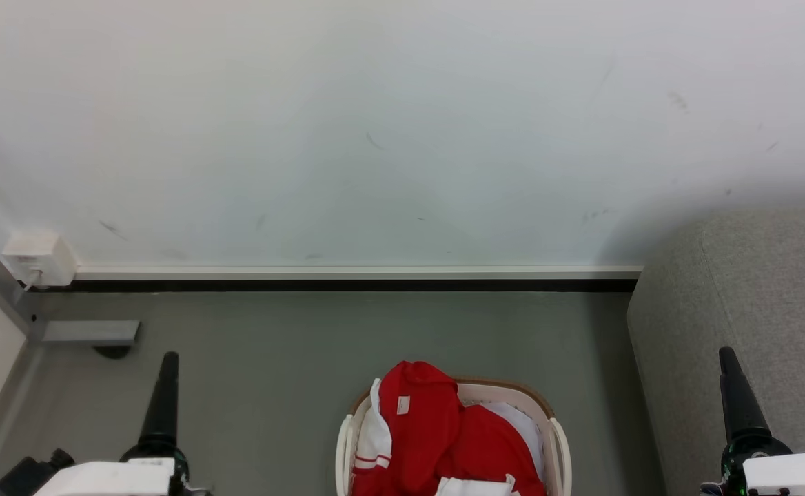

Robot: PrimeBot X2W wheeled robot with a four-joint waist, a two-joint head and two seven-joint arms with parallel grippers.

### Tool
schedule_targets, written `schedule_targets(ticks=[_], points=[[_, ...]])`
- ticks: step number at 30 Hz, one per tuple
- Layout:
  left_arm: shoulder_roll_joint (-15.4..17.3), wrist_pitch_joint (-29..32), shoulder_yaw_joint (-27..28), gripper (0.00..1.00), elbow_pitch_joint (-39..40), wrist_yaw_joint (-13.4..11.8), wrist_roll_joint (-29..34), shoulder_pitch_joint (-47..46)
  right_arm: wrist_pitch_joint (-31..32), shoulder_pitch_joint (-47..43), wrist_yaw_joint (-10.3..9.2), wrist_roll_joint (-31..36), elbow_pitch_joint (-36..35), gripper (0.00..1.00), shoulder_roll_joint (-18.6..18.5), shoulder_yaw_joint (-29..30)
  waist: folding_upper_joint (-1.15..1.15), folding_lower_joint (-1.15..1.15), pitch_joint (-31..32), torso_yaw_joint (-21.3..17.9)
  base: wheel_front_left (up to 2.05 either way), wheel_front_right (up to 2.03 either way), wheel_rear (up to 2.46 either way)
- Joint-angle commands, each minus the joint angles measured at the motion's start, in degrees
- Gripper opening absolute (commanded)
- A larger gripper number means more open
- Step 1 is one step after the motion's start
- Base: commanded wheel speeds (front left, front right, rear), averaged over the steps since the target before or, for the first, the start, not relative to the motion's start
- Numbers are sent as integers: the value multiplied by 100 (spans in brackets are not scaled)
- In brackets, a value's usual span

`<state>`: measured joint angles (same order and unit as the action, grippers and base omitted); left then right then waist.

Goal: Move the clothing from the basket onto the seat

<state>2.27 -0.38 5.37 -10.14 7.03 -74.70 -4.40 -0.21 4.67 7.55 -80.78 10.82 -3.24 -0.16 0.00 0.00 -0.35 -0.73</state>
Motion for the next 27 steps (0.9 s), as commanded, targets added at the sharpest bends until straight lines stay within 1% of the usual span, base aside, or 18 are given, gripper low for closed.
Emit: schedule_targets(ticks=[1,6,13,22,27], points=[[41,-56,12,100,169,18,310,-82,-71,161,-3,211,-136,100,-43,-30,0,0,-4,-13,0,0,0],[44,-168,-23,100,308,12,1122,-20,-181,171,-3,764,-219,100,-43,-87,0,0,-8,-53,0,0,0],[49,-313,-107,100,425,-155,2130,38,-325,173,-4,1652,-303,100,-74,-239,0,0,-2,-91,0,0,0],[54,-485,-187,100,448,-311,3019,97,-500,184,-5,2837,-273,100,-179,-498,0,0,27,-116,0,0,0],[56,-561,-221,100,471,-333,3368,122,-570,167,-5,3250,-198,100,-177,-583,0,0,36,-125,0,0,0]])
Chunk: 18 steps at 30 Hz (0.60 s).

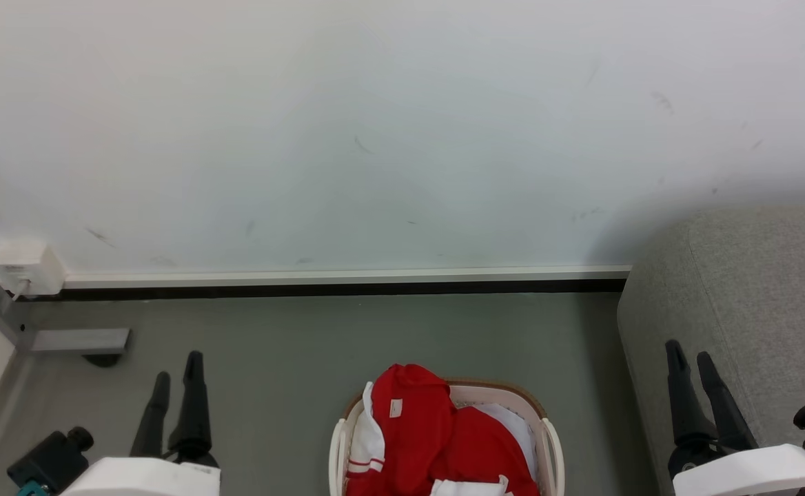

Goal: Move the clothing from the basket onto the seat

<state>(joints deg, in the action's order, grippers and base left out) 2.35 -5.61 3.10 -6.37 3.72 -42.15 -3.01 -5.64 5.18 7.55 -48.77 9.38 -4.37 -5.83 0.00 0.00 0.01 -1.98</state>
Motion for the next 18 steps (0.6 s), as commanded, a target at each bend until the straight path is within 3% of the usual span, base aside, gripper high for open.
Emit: schedule_targets(ticks=[1,18], points=[[49,-51,1,100,98,-6,204,-11,-45,117,-5,149,-40,100,-64,-37,0,0,0,-1,0,0,0],[70,-329,-120,100,95,-19,1438,62,-321,184,-7,1314,178,100,-55,-212,0,0,16,-46,0,0,0]])
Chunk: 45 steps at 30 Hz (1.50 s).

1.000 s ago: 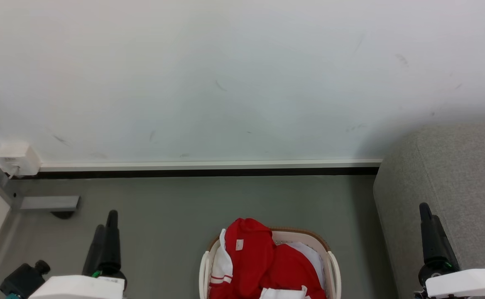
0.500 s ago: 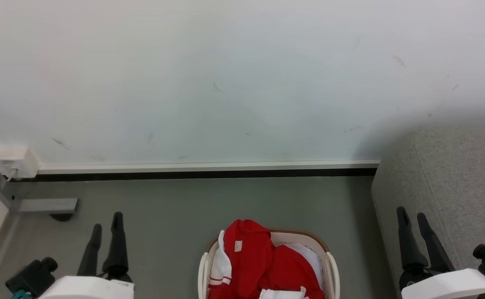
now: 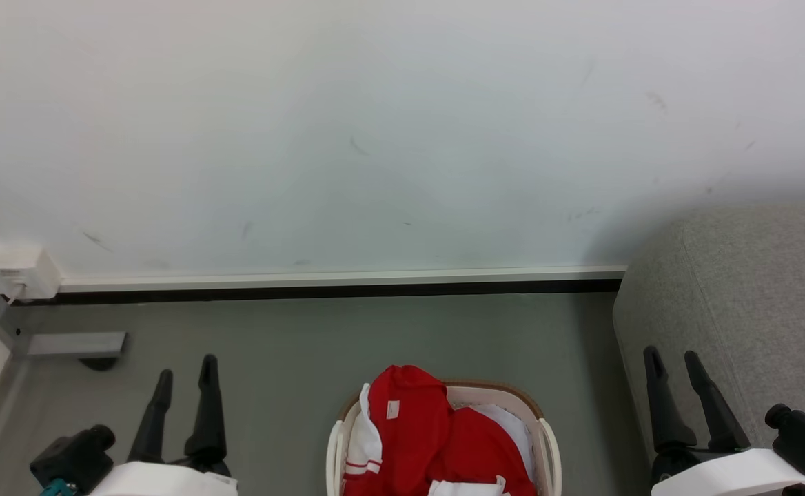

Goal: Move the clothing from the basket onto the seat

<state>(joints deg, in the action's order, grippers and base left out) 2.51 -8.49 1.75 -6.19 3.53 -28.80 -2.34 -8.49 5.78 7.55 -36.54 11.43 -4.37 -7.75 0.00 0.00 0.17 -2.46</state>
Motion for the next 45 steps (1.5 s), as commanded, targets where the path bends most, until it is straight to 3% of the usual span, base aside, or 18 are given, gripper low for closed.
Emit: schedule_targets(ticks=[1,45], points=[[54,-49,8,100,81,2,172,-3,-49,122,-7,131,-26,100,-51,-17,0,0,1,-3,0,0,0],[108,-586,-181,100,128,-157,2434,142,-586,121,-11,1922,216,100,49,-241,0,0,80,-147,0,0,0]])
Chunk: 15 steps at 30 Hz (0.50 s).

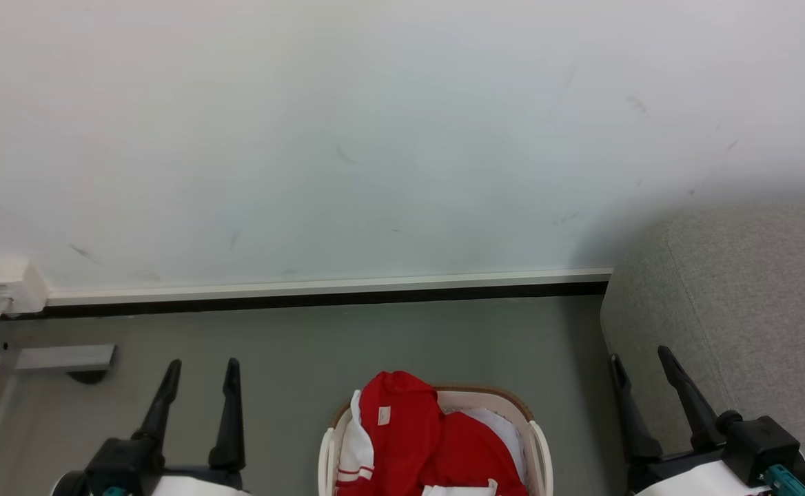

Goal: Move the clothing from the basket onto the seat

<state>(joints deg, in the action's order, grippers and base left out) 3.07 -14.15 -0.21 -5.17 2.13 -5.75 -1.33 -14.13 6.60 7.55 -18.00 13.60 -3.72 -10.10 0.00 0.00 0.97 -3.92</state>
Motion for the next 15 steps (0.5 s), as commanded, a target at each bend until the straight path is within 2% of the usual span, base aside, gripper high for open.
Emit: schedule_targets(ticks=[1,9,15], points=[[52,-34,13,100,29,-17,155,43,-33,37,-11,95,-2,100,-15,-10,0,0,1,-2,0,0,0],[48,-110,-7,100,55,-23,494,81,-122,30,-12,394,34,100,-12,-67,0,0,9,-26,0,0,0],[44,-103,7,100,15,2,446,55,-109,34,-12,301,43,100,-2,-38,0,0,3,-27,0,0,0]])
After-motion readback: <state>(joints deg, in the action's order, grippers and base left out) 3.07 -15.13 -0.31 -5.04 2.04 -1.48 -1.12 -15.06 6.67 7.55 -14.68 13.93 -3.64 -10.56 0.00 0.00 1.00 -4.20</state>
